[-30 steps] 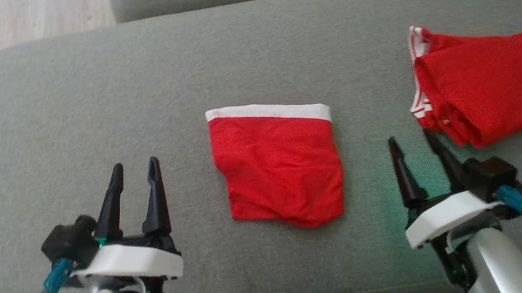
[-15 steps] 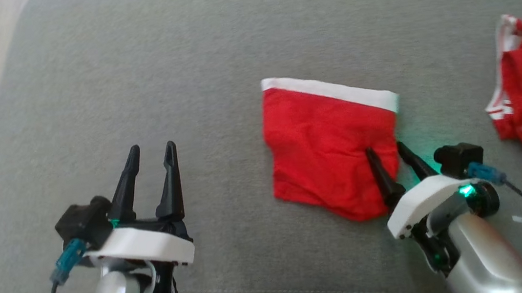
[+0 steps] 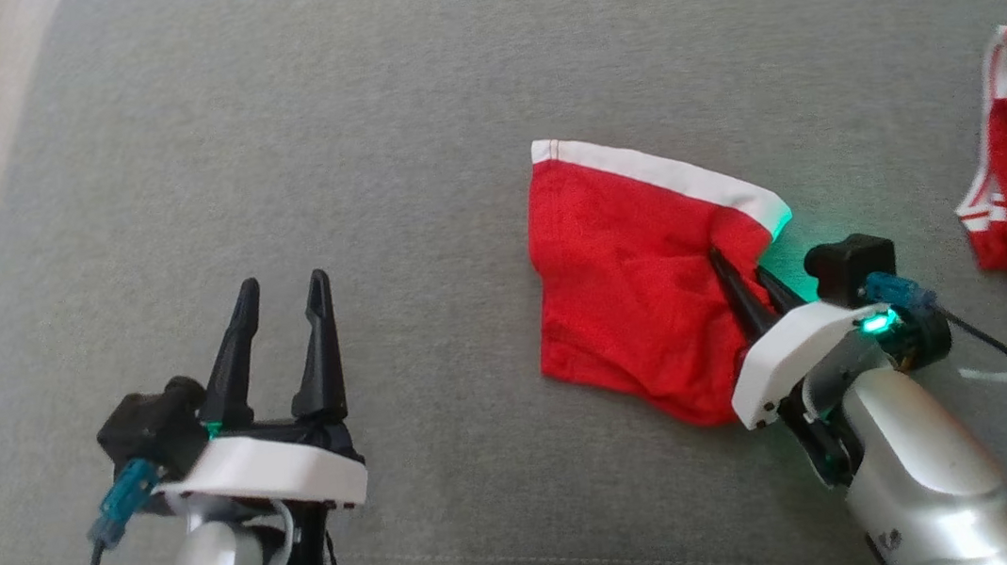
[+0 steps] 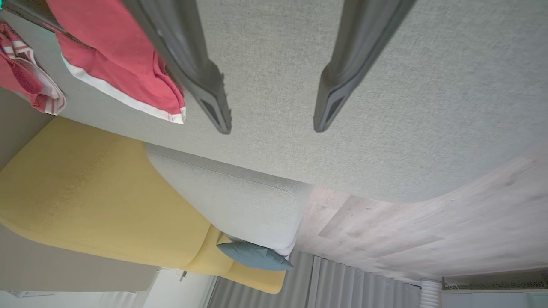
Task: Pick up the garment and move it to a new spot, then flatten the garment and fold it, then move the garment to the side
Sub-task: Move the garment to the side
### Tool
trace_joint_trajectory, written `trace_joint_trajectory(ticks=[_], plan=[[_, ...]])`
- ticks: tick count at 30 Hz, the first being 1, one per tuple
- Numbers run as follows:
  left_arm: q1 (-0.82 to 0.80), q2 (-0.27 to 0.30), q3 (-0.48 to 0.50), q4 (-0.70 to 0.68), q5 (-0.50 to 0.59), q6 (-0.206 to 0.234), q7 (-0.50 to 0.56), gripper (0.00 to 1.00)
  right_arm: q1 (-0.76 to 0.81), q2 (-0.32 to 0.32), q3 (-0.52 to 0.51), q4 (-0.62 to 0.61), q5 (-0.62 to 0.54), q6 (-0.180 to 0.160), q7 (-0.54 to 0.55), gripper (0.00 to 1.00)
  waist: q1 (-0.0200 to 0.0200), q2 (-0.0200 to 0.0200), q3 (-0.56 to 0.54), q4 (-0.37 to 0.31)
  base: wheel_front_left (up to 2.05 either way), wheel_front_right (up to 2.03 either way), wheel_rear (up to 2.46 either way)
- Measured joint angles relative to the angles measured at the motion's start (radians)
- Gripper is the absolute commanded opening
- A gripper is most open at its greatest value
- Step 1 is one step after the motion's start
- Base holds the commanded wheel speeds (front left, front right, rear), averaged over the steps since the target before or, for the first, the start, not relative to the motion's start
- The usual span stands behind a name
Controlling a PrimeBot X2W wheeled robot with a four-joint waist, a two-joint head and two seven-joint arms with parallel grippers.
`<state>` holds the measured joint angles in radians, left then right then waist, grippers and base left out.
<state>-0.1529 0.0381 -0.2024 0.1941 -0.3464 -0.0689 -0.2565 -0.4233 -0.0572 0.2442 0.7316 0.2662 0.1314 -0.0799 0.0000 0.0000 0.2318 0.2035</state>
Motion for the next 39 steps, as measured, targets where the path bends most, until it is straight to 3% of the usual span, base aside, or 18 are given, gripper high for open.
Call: trace_joint_trajectory(ticks=[8, 11, 17, 20, 22, 26, 32, 39], plan=[[0.001, 0.0, 0.023, -0.007, 0.018, -0.001, 0.0, 1.0, -0.006, -0.005, 0.002, -0.047, -0.23, 0.0, -0.016, 0.0, 0.0, 0.0, -0.03, -0.103, 0.0, 0.0, 0.0], [0.001, 0.0, 0.028, -0.014, 0.021, -0.002, 0.0, 1.0, -0.037, -0.052, 0.028, -0.104, -0.28, 0.0, 0.018, 0.0, 0.0, 0.0, -0.034, -0.15, 0.0, 0.0, 0.0], [-0.014, 0.0, 0.037, -0.03, 0.029, -0.012, 0.0, 1.0, -0.128, -0.288, 0.102, -0.224, -0.253, 0.0, 0.123, 0.0, 0.0, 0.0, -0.005, -0.224, 0.0, 0.0, 0.0], [-0.053, 0.0, 0.036, -0.031, 0.029, -0.02, 0.0, 1.0, -0.157, -0.422, 0.114, -0.228, -0.169, 0.0, 0.169, 0.0, 0.0, 0.0, 0.032, -0.238, 0.0, 0.0, 0.0], [-0.076, 0.0, 0.035, -0.031, 0.029, -0.021, 0.0, 1.0, -0.175, -0.514, 0.125, -0.222, -0.171, 0.0, 0.182, 0.0, 0.0, 0.0, 0.058, -0.24, 0.0, 0.0, 0.0], [-0.101, -0.001, 0.028, -0.03, 0.029, -0.032, 0.0, 1.0, -0.224, -0.612, 0.101, -0.2, -0.175, 0.0, 0.205, 0.0, 0.0, 0.0, 0.108, -0.233, 0.0, 0.0, 0.0], [-0.116, -0.001, 0.051, -0.025, 0.029, -0.038, 0.0, 1.0, -0.247, -0.649, 0.068, -0.196, -0.265, 0.0, 0.26, 0.0, 0.0001, 0.0, 0.156, -0.2, 0.0, 0.0, 0.0], [-0.123, -0.001, 0.055, -0.024, 0.029, -0.046, 0.0, 1.0, -0.23, -0.643, 0.005, -0.194, -0.306, 0.0, 0.314, 0.0, 0.0, 0.0, 0.171, -0.183, 0.0, 0.0, 0.0]])
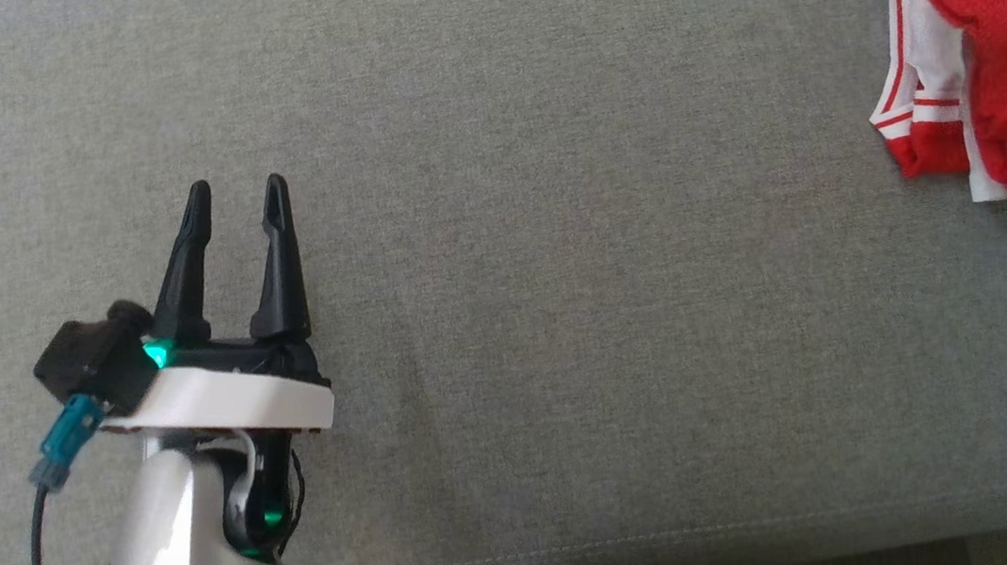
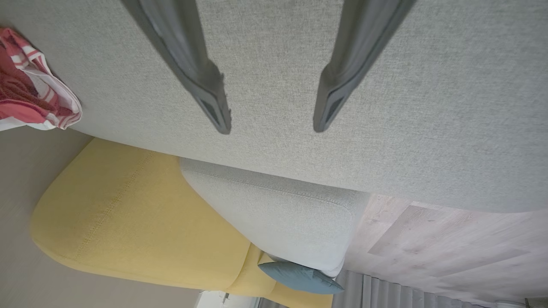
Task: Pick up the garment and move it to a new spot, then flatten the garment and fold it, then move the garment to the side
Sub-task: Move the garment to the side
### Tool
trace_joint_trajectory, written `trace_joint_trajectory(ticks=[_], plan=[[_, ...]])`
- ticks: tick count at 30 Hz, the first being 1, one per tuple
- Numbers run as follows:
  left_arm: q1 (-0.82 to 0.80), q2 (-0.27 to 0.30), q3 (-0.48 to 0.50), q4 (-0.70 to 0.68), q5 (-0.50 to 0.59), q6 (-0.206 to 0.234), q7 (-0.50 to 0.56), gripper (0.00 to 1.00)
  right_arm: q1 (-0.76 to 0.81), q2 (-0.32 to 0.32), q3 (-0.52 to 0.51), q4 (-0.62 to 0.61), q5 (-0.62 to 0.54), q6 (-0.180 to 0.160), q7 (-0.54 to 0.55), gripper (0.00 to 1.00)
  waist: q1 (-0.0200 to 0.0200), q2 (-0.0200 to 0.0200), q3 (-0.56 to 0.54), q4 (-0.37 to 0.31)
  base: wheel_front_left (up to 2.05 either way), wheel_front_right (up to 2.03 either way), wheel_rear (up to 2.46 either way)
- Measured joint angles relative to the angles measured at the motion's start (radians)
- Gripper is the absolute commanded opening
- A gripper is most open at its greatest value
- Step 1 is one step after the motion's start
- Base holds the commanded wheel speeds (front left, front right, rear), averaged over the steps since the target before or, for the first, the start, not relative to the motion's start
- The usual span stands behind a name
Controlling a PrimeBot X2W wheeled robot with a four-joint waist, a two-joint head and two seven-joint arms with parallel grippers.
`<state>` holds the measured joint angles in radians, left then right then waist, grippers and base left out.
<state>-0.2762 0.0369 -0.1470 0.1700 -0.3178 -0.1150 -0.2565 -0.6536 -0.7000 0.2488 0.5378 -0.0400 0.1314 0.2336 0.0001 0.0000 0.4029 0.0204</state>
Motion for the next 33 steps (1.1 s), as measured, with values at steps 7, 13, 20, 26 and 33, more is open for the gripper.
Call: trace_joint_trajectory(ticks=[7, 13, 20, 26, 33], plan=[[0.0, 0.0, -0.001, 0.004, 0.0, -0.001, 0.0, 1.0, 0.033, 0.066, -0.106, 0.004, -0.005, 0.0, 0.02, 1.0, 0.0, 0.0, 0.002, -0.003, 0.0, 0.0, 0.0], [-0.001, 0.0, 0.001, 0.01, 0.007, -0.005, 0.0, 1.0, 0.03, 0.123, -0.23, -0.014, -0.061, 0.0, -0.015, 1.0, 0.0, 0.0, -0.016, -0.01, 0.0, 0.0, 0.0], [0.002, 0.0, 0.013, 0.015, 0.007, -0.008, 0.0, 1.0, 0.029, 0.243, -0.298, -0.065, -0.102, 0.0, -0.105, 1.0, 0.0, 0.0, -0.068, -0.016, 0.0, 0.0, 0.0], [0.027, -0.001, 0.04, 0.002, 0.014, -0.008, 0.0, 1.0, 0.04, 0.444, -0.315, -0.132, -0.057, 0.0, -0.225, 1.0, 0.0, 0.0, -0.157, -0.026, 0.0, 0.0, 0.0], [0.085, 0.0, 0.057, -0.012, 0.017, -0.002, 0.0, 1.0, 0.194, 0.615, -0.273, -0.191, 0.03, 0.0, -0.337, 1.0, -0.0001, 0.0, -0.244, -0.031, 0.0, 0.0, 0.0]])
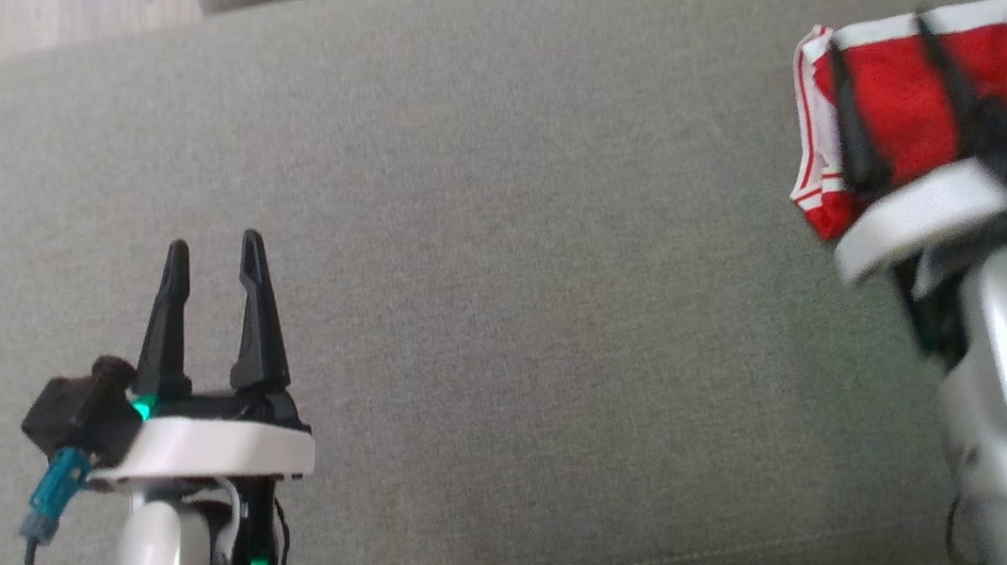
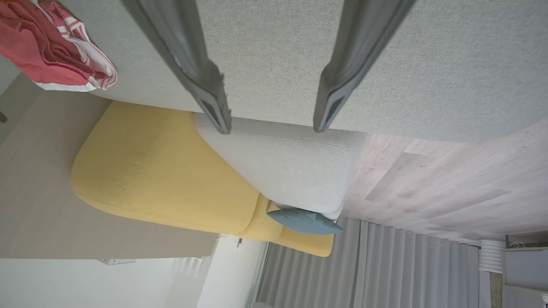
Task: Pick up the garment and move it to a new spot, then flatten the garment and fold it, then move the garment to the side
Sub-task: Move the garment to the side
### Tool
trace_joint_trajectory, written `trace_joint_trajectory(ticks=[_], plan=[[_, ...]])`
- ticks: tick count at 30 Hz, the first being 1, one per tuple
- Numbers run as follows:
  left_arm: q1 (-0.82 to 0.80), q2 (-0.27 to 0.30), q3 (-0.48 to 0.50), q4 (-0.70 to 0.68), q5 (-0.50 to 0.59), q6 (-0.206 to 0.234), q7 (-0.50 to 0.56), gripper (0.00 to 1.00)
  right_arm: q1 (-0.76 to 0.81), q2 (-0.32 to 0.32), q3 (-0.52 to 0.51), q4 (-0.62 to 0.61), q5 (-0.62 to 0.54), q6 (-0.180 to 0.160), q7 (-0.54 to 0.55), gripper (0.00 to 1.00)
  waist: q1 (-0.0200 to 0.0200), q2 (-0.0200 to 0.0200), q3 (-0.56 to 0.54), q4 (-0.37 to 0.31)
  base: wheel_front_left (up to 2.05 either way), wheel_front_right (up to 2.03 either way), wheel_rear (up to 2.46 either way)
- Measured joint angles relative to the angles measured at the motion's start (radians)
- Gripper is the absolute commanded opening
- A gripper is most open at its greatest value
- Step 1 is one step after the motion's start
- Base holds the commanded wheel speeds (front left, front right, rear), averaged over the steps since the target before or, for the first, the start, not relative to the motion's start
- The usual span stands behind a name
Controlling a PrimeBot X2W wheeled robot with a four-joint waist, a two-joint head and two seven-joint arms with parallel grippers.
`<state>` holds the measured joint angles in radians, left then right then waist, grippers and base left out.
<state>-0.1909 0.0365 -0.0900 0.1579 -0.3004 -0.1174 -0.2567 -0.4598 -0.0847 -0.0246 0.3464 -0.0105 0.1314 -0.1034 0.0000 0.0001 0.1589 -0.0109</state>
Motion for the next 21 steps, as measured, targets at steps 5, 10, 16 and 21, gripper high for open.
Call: trace_joint_trajectory(ticks=[5, 10, 16, 21], plan=[[0.039, 0.0, -0.009, -0.007, 0.0, 0.01, 0.0, 1.0, 0.12, 0.022, 0.023, -0.004, 0.036, 0.0, -0.074, 1.0, 0.0, 0.0, -0.049, -0.001, 0.0, 0.0, 0.0], [0.096, 0.001, -0.038, -0.004, -0.001, 0.021, 0.0, 1.0, 0.221, 0.024, 0.05, -0.011, 0.124, 0.0, -0.122, 1.0, 0.0, 0.0, -0.091, 0.004, 0.0, 0.0, 0.0], [0.161, 0.002, -0.057, -0.008, 0.007, 0.047, 0.0, 1.0, 0.337, 0.032, 0.052, -0.031, 0.19, 0.0, -0.143, 1.0, 0.0, 0.0, -0.126, 0.009, 0.0, 0.0, 0.0], [0.167, 0.002, -0.058, -0.01, -0.011, 0.049, 0.0, 1.0, 0.357, 0.035, 0.05, -0.049, 0.187, 0.0, -0.145, 1.0, 0.0, 0.0, -0.128, 0.011, 0.0, 0.0, 0.0]])
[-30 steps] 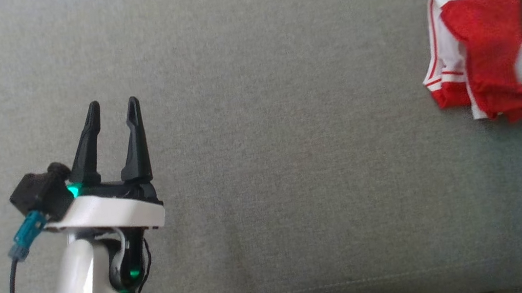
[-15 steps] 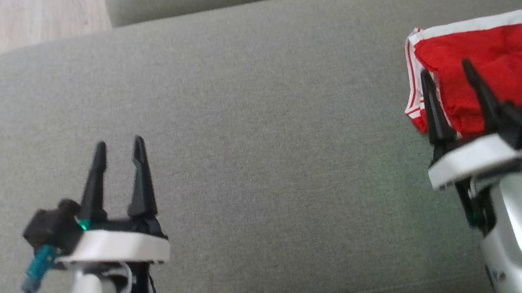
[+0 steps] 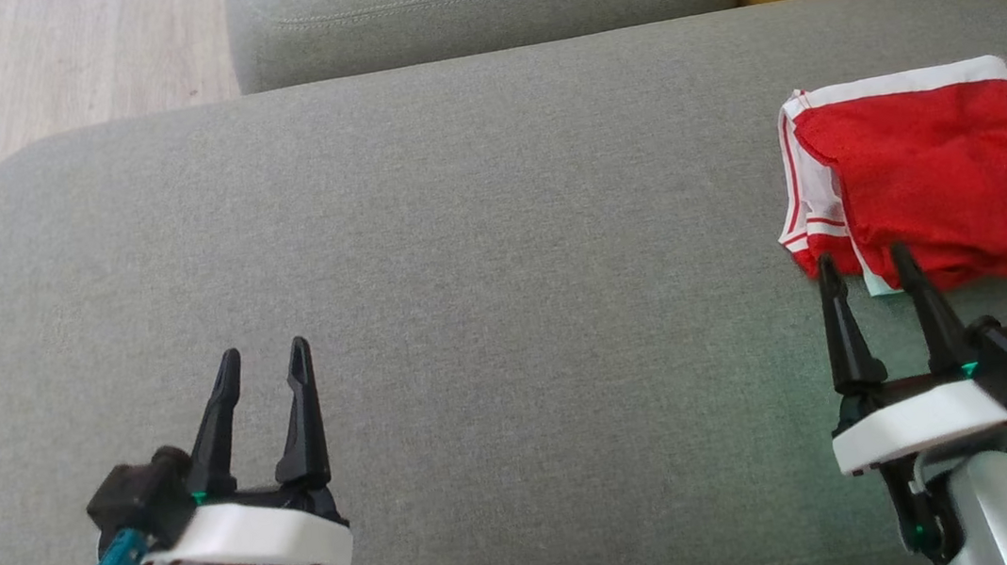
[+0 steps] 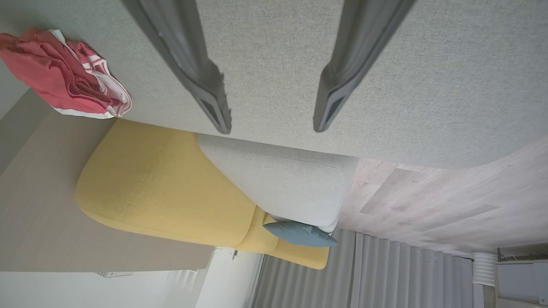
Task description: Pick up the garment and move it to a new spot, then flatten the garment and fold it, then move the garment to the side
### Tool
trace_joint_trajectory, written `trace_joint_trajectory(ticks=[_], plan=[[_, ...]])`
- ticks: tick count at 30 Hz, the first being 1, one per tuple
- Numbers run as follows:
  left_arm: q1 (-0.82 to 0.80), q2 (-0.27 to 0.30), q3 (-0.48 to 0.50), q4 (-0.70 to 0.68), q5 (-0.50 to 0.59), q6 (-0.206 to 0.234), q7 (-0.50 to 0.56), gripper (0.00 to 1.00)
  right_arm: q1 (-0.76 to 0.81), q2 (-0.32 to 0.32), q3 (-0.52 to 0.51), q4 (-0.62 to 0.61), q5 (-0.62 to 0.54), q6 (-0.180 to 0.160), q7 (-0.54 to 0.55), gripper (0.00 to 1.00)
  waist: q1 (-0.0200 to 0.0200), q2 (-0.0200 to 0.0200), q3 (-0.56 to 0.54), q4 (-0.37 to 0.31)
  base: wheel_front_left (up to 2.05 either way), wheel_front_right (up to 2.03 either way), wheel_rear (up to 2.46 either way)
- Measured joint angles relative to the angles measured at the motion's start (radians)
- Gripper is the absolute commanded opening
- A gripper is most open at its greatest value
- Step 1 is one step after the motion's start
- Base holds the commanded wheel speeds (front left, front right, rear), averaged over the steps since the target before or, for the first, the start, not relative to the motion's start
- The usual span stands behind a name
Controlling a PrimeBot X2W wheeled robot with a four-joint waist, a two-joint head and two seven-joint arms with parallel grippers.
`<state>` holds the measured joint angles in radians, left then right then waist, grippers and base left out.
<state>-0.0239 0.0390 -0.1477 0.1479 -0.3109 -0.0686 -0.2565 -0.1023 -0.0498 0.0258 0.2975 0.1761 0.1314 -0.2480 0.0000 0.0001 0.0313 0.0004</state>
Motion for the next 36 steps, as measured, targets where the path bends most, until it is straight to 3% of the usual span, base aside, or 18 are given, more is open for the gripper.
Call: trace_joint_trajectory(ticks=[10, 19, 29, 30, 36], plan=[[0.0, 0.0, 0.0, -0.018, 0.003, 0.016, 0.0, 1.0, 0.0, 0.001, -0.005, -0.024, 0.01, 0.0, -0.003, 1.0, 0.0, 0.0, 0.004, -0.001, 0.0, 0.0, 0.0], [0.0, 0.0, 0.017, 0.003, -0.026, -0.003, 0.0, 1.0, 0.0, 0.001, -0.004, -0.037, 0.018, 0.0, -0.003, 1.0, 0.0, 0.0, 0.007, -0.006, 0.0, 0.0, 0.0], [0.001, 0.0, 0.04, -0.025, 0.033, 0.011, 0.0, 1.0, 0.0, 0.001, 0.014, -0.038, 0.034, 0.0, -0.003, 1.0, 0.0, 0.0, 0.01, -0.014, 0.0, 0.0, 0.0], [0.001, -0.001, 0.04, -0.024, 0.035, 0.015, 0.0, 0.0, 0.0, 0.002, 0.015, -0.034, 0.034, 0.0, -0.003, 0.0, 0.0, 0.0, 0.011, -0.015, 0.0, 0.0, 0.0], [0.049, -0.009, 0.031, 0.056, 0.018, 0.016, 0.009, 0.0, 0.06, 0.004, 0.018, 0.04, 0.05, 0.0, 0.003, 0.0, 0.0, 0.0, 0.011, -0.015, 0.0, 0.0, 0.0]])
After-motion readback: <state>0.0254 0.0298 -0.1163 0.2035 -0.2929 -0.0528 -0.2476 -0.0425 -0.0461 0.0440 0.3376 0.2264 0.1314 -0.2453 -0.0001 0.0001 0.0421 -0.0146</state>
